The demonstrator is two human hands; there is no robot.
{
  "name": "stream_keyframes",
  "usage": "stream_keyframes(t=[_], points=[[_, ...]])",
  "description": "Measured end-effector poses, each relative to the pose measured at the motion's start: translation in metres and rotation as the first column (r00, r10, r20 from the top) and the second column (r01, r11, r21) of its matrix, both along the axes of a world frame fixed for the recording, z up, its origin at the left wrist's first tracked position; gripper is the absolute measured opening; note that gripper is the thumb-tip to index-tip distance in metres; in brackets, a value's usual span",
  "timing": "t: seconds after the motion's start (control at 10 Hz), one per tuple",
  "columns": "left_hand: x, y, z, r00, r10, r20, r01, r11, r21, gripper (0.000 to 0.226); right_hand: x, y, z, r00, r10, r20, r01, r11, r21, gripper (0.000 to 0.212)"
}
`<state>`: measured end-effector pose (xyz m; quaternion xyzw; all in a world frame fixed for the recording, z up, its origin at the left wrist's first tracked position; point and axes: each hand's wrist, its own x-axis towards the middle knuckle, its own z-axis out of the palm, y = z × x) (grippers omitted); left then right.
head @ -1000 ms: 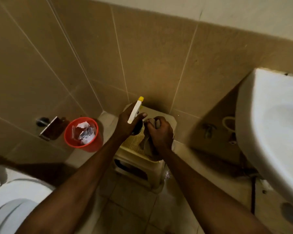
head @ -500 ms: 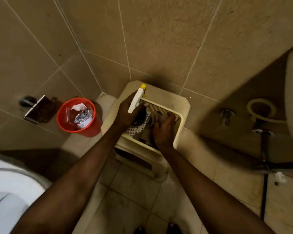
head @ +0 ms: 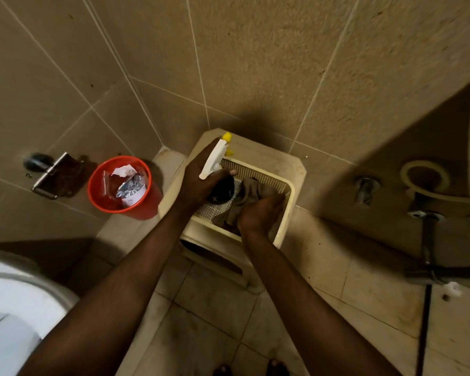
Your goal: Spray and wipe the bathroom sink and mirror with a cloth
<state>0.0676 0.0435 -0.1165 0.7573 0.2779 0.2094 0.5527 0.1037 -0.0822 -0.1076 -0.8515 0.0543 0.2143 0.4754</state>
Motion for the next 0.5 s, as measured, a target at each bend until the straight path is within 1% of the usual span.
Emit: stream_keyframes(t=[0.1, 0.2, 0.3, 0.4, 0.5], points=[[-0.007, -0.001, 0.003, 1.000, 0.003, 0.001, -0.003, 1.000, 0.001, 0.087, -0.014, 0.004, -0.001, 0.986, -0.054, 0.160, 0.039, 0.995, 0.095, 0.060], [-0.012, -0.005, 0.004, 1.000, 0.007, -0.023, -0.007, 1.000, -0.001, 0.097, -0.016, 0.001, -0.007, 0.965, -0.049, 0.257, 0.031, 0.997, 0.073, 0.040], [-0.027, -0.009, 0.005, 0.998, 0.026, -0.061, -0.025, 1.000, 0.003, 0.109, -0.016, -0.007, -0.005, 0.969, 0.047, 0.244, -0.049, 0.999, 0.000, 0.051], [-0.045, -0.014, 0.017, 0.997, 0.065, -0.051, -0.067, 0.997, -0.038, 0.108, -0.013, -0.011, 0.015, 0.980, 0.088, 0.178, -0.092, 0.996, 0.016, 0.063], [-0.052, -0.018, 0.044, 0.995, 0.102, -0.005, -0.102, 0.994, -0.028, 0.108, -0.006, -0.014, 0.041, 0.972, 0.116, 0.204, -0.131, 0.990, 0.057, 0.064]])
